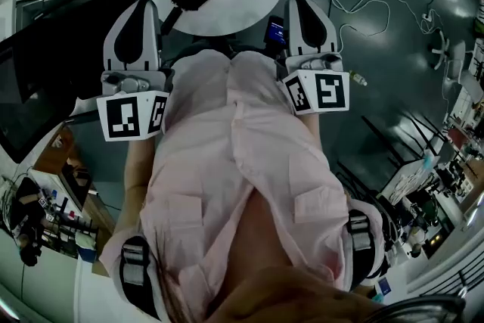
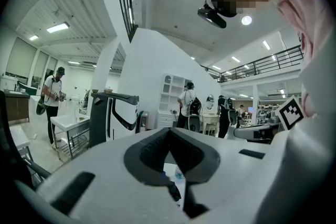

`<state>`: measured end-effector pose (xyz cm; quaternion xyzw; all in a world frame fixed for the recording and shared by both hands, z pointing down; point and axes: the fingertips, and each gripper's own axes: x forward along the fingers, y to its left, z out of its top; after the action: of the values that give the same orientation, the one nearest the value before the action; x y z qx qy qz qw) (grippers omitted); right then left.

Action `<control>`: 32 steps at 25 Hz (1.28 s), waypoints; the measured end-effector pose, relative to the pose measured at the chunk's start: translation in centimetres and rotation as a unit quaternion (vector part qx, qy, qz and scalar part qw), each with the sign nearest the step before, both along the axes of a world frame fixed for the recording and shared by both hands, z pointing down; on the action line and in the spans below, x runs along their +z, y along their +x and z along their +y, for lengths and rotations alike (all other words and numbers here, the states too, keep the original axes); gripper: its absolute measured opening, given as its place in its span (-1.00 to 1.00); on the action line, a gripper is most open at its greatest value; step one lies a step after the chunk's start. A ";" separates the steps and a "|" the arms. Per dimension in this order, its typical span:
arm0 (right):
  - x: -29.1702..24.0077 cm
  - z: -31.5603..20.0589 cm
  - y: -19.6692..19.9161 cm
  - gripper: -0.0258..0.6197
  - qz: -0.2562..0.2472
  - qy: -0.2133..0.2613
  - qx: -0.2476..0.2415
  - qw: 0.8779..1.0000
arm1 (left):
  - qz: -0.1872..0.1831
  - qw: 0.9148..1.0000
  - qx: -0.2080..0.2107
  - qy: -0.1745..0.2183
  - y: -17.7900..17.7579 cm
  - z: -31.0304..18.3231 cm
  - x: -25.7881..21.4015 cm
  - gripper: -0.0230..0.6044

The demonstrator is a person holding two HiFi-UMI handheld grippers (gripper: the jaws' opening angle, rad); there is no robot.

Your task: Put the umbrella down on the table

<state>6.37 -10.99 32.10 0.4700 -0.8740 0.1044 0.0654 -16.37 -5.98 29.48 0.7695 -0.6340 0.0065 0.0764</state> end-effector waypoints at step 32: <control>0.5 3.7 0.9 -0.81 0.050 -0.002 0.007 0.999 | 0.026 0.999 0.044 0.005 3.8 0.2 -0.1 -0.87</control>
<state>7.25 -7.26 32.64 0.4809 -0.8660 0.0833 0.1090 -12.56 -5.76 29.42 0.7969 -0.5975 -0.0130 0.0884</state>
